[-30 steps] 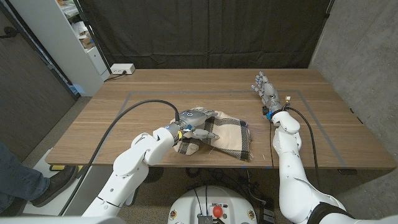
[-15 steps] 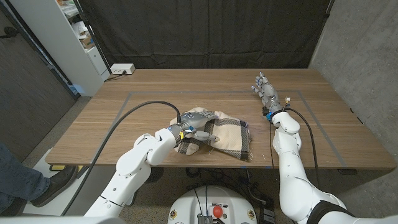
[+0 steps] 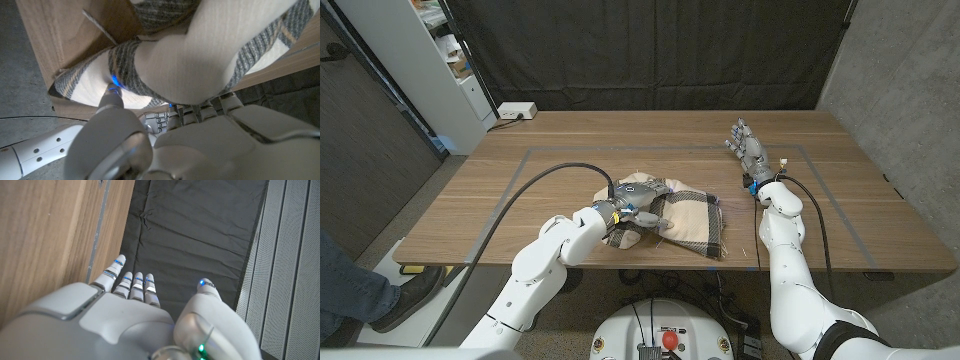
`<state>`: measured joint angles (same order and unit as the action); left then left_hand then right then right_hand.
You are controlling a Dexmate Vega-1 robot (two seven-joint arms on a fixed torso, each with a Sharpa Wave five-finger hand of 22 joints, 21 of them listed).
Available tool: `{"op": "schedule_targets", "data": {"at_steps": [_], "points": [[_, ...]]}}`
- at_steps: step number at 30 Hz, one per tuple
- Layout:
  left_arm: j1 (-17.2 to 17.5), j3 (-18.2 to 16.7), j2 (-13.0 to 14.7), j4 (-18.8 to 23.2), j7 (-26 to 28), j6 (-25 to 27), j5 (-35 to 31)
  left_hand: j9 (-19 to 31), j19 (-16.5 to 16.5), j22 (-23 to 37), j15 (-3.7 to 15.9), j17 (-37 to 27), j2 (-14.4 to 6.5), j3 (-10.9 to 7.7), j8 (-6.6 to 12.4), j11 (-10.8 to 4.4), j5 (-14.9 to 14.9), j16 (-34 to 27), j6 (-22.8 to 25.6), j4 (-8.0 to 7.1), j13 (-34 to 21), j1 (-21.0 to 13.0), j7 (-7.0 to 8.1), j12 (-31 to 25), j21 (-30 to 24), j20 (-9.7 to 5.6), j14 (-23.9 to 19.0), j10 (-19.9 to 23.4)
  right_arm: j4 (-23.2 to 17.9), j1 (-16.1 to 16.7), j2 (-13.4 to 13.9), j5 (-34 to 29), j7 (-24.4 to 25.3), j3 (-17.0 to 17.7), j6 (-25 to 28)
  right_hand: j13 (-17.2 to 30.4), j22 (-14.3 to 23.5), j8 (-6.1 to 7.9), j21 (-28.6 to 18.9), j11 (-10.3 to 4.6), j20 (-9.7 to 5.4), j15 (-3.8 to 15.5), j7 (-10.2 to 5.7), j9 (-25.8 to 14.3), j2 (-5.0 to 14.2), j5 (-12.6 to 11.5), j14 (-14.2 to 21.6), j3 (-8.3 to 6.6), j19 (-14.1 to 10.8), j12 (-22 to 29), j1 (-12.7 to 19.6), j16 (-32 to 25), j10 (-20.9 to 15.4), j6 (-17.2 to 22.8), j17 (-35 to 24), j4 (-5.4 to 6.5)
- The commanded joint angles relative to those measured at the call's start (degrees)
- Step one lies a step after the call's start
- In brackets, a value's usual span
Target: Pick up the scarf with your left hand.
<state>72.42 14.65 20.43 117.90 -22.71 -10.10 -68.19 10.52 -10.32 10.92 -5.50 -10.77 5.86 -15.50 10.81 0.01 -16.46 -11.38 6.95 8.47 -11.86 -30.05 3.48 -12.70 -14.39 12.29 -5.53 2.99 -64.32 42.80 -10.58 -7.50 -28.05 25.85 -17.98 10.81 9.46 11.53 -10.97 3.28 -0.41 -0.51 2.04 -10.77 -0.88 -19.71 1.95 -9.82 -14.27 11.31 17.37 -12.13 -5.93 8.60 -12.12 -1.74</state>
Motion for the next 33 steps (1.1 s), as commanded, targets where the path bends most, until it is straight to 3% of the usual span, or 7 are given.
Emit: {"op": "schedule_targets", "data": {"at_steps": [1, 25, 33], "points": [[-0.02, 1.39, -0.07, -0.28, -0.25, 1.98, -2.65, 0.25, -0.25, 0.02, -0.13, -0.19, -0.27, -0.72, 0.4, -0.08, -0.44, 0.27, -0.21, 0.21, -0.31, -1.19, 0.22, 0.18, 0.21, 0.21, 0.25, -0.21, 0.08, -0.01, 0.04, 0.17, -0.35, 0.32, -0.14, 0.05, 0.28, -0.18, 0.04, -0.19, 0.06, -0.25, 0.23, -0.15, 0.65, -0.39, 0.42, -0.04, -0.4, -0.07, -0.02, 0.11, -0.37, 0.35, -0.09, -0.27], [0.04, 2.84, 0.48, -0.24, -1.96, 5.27, -5.36, 0.26, -1.53, 0.1, 0.28, -0.14, -2.57, -2.72, 0.58, -0.41, 0.01, -0.17, -0.33, 1.11, -0.33, -6.08, 0.48, 0.01, 0.26, 0.09, -0.74, -0.26, -1.14, 0.7, -0.53, 0.1, -0.3, 0.03, 0.6, 0.06, 0.28, -0.14, 0.05, -0.26, 0.09, -0.24, 0.15, -0.16, 0.71, -0.41, 0.5, 0.07, -0.4, -0.12, -0.04, 0.1, -0.29, 0.49, -0.1, -0.38], [-0.02, 3.13, 0.33, -0.15, -1.44, 6.18, -6.26, 0.34, -9.34, 0.49, 1.54, -0.21, -4.53, -5.49, 0.86, -1.23, 2.49, -1.12, -0.6, 1.81, -0.64, -15.14, 0.77, -0.77, -2.11, 0.04, -4.92, 0.78, -1.06, 0.7, -0.69, 0.15, -0.28, -0.04, 0.54, 0.06, 0.28, -0.16, 0.06, -0.03, 0.16, -0.24, 0.15, -0.16, 0.74, -0.42, 0.47, 0.09, -0.38, -0.07, -0.04, 0.12, -0.43, 0.44, -0.1, -0.41]]}}
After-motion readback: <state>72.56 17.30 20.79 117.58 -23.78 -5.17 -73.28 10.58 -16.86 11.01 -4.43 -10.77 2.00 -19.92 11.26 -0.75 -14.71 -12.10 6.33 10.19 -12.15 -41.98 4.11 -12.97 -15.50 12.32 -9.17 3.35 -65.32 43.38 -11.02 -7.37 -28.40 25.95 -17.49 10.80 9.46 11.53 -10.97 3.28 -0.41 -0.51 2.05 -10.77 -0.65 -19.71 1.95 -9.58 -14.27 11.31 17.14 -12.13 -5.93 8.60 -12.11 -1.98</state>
